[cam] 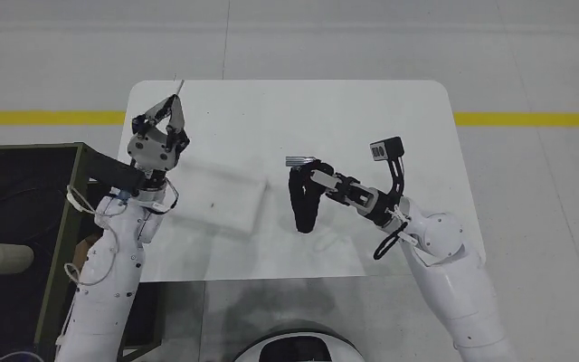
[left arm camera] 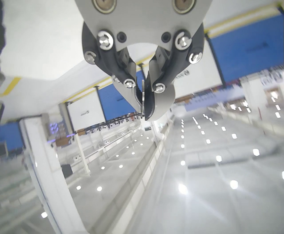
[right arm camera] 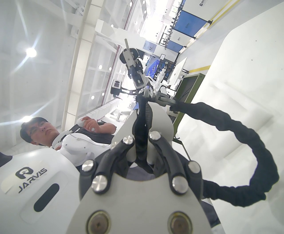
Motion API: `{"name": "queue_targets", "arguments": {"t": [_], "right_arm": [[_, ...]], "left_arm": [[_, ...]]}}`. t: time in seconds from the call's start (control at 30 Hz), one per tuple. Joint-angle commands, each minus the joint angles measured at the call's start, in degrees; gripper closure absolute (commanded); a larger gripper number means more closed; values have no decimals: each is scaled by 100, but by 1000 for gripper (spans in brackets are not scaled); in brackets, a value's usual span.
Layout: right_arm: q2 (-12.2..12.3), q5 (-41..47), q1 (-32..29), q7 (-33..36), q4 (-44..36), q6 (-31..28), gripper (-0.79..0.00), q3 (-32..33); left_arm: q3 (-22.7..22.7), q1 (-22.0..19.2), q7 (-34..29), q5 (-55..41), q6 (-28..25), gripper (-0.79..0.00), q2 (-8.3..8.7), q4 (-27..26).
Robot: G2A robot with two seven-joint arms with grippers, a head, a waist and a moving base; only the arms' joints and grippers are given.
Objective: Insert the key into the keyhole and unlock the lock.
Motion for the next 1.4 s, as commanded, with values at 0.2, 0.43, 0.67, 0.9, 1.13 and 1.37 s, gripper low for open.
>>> {"name": "queue_targets", "arguments": {"t": [0.2, 0.43, 0.67, 0.9, 1.13, 1.37], "right_arm": [[21, 84, 31, 35, 39, 36, 0, 67], [24, 199, 21, 15, 43, 28, 0, 98], [107, 657, 111, 788, 26, 298, 0, 400], [142, 1000, 234, 1442, 224, 308, 0, 386], [135, 907, 230, 1211, 276, 171, 0, 409], [186, 144, -13, 1289, -150, 19, 0, 331]], "left_arm": [[-88, 125, 791, 2489, 1549, 0, 53, 234], [-94, 151, 753, 2494, 1493, 0, 56, 223], [-225, -311, 3005, 3529, 1427, 0, 224, 449], [121, -787, 3760, 3673, 1570, 0, 330, 1031], [123, -796, 3760, 3643, 1609, 0, 329, 1067], [204, -380, 3515, 4003, 1400, 0, 373, 674]]}}
